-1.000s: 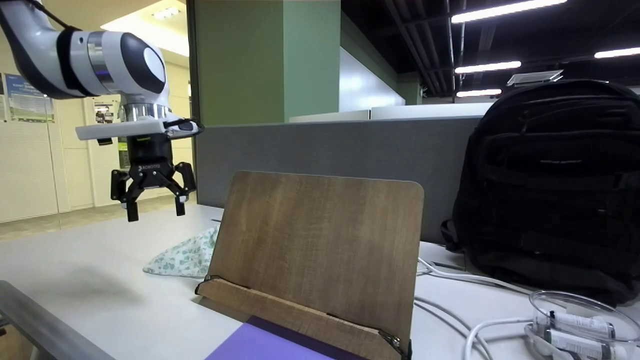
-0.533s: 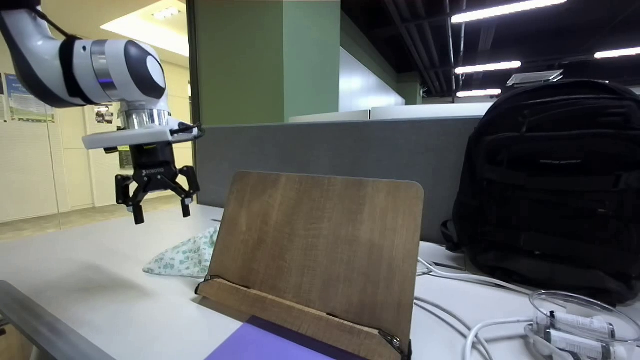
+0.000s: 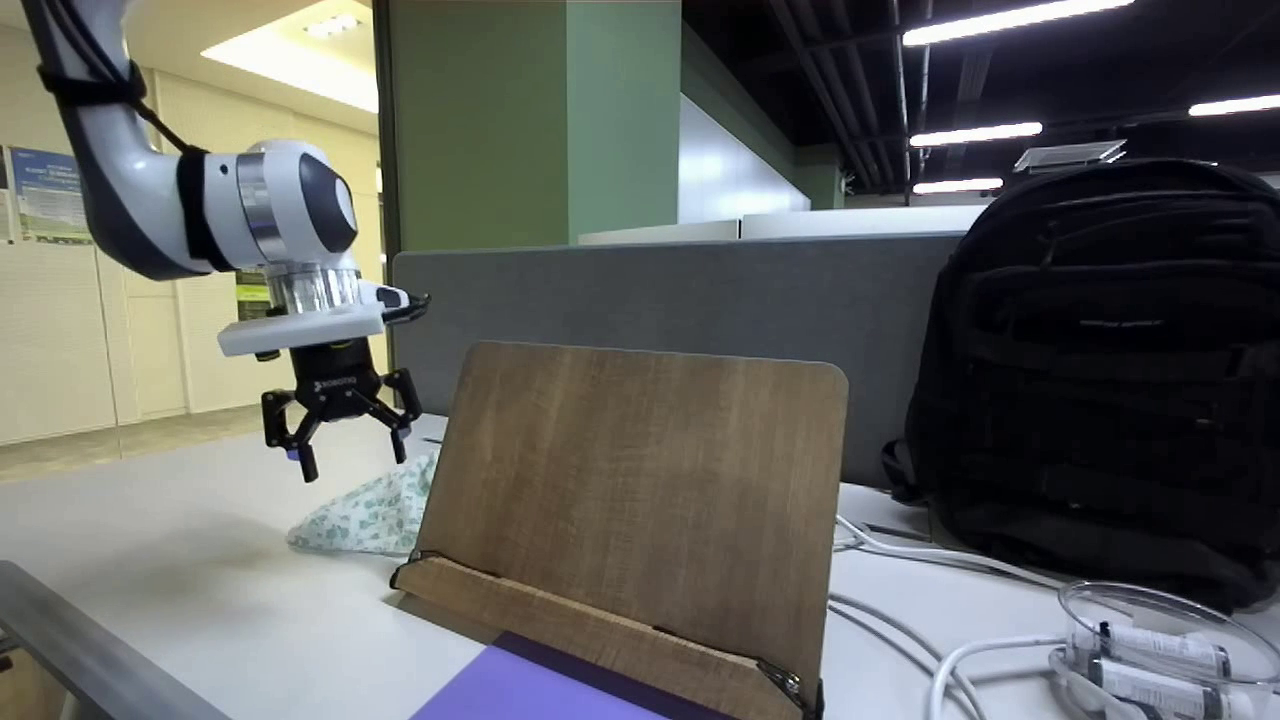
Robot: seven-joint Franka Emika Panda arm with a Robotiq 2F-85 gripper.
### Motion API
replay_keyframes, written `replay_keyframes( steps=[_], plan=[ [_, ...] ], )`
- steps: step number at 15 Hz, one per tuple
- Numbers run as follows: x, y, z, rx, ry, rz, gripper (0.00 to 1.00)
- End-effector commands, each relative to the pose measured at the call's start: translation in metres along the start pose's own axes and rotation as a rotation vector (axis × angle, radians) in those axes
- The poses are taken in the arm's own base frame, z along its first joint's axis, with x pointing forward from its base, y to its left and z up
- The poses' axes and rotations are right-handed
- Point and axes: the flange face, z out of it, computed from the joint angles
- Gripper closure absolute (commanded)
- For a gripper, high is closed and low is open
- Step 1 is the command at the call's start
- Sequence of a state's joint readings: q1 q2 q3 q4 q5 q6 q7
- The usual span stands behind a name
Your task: Hang the cloth on the brown stand
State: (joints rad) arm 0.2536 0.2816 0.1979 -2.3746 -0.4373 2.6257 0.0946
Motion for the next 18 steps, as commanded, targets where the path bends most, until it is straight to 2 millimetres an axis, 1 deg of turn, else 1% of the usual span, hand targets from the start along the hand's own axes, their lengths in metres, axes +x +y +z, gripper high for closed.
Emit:
replay_keyframes(
  steps=[1,6,9,10,11,14,18],
  plan=[
    [0.027,0.005,0.016,-0.036,0.042,-0.037,0.0],
    [0.05,0.003,0.041,-0.043,0.089,-0.053,0.0],
    [0.061,0.005,0.049,-0.062,0.124,-0.037,0.0],
    [0.063,0.006,0.05,-0.059,0.138,-0.028,0.25],
    [0.065,0.008,0.05,-0.061,0.154,-0.021,0.26],
    [0.068,0.008,0.045,-0.043,0.194,-0.001,0.49],
    [0.064,0.006,0.031,-0.006,0.19,0.041,0.75]
  ],
)
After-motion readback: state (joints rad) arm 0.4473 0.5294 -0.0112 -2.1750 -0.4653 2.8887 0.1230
